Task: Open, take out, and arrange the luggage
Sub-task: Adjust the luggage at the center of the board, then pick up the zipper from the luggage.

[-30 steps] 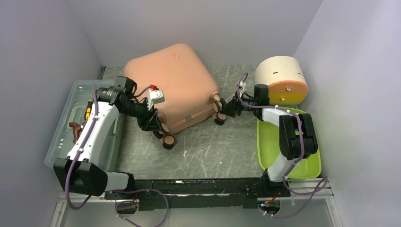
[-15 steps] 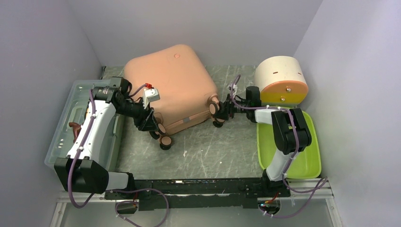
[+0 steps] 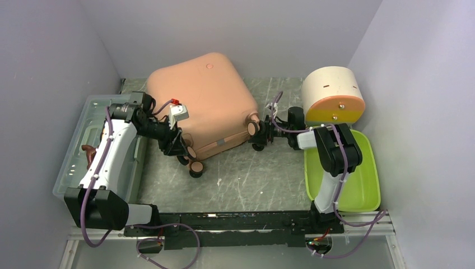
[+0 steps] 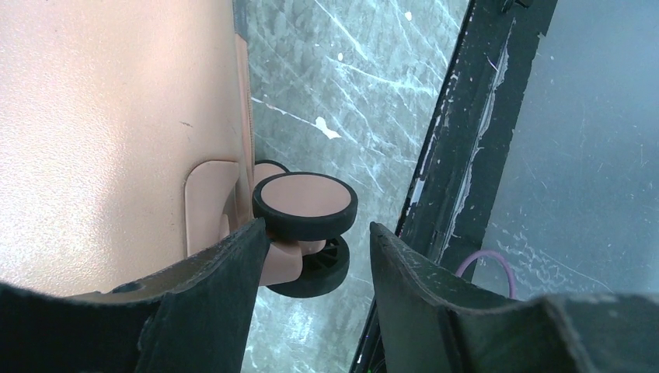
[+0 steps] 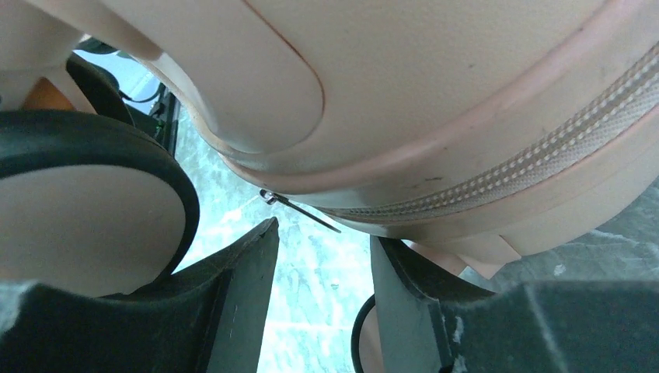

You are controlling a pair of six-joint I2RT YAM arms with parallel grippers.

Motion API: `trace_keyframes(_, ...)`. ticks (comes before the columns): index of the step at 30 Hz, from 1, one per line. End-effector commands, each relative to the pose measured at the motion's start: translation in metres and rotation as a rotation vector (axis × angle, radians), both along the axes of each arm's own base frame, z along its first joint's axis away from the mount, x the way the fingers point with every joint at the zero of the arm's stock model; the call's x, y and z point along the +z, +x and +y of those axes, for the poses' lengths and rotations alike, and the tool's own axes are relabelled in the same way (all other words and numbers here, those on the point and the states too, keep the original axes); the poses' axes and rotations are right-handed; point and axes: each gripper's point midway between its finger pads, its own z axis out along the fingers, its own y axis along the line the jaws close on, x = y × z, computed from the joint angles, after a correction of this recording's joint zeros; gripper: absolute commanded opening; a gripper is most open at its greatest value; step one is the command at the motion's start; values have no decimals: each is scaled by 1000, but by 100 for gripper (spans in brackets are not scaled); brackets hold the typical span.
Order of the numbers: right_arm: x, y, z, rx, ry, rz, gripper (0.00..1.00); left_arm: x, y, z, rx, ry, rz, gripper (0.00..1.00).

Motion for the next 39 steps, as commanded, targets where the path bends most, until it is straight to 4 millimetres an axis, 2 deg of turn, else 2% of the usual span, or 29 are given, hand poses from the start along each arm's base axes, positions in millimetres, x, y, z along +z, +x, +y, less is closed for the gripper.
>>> trace_keyframes(1, 29, 8, 7, 27, 88, -130, 50, -27, -10, 25, 43, 137, 84, 59)
trace_keyframes(9, 41, -2, 10, 79, 182, -124, 49, -26, -12, 24, 45, 129, 87, 59)
trace_keyframes(14, 40, -4, 10, 81, 182, -120, 45, -29, -12, 23, 43, 128, 96, 59)
trace_keyframes(26, 28, 5, 10, 47, 136, -77, 20, -30, -15, 23, 42, 124, 95, 60)
trace_keyframes(31, 25, 7, 9, 42, 117, -65, 0, -30, -16, 24, 42, 127, 96, 60)
trace_keyframes(36, 23, 12, -3, -24, 74, -59, 0, -31, -18, 26, 43, 141, 93, 60)
trace_keyframes(39, 18, 20, -15, -113, -11, -60, 0, -32, -21, 28, 48, 156, 88, 60)
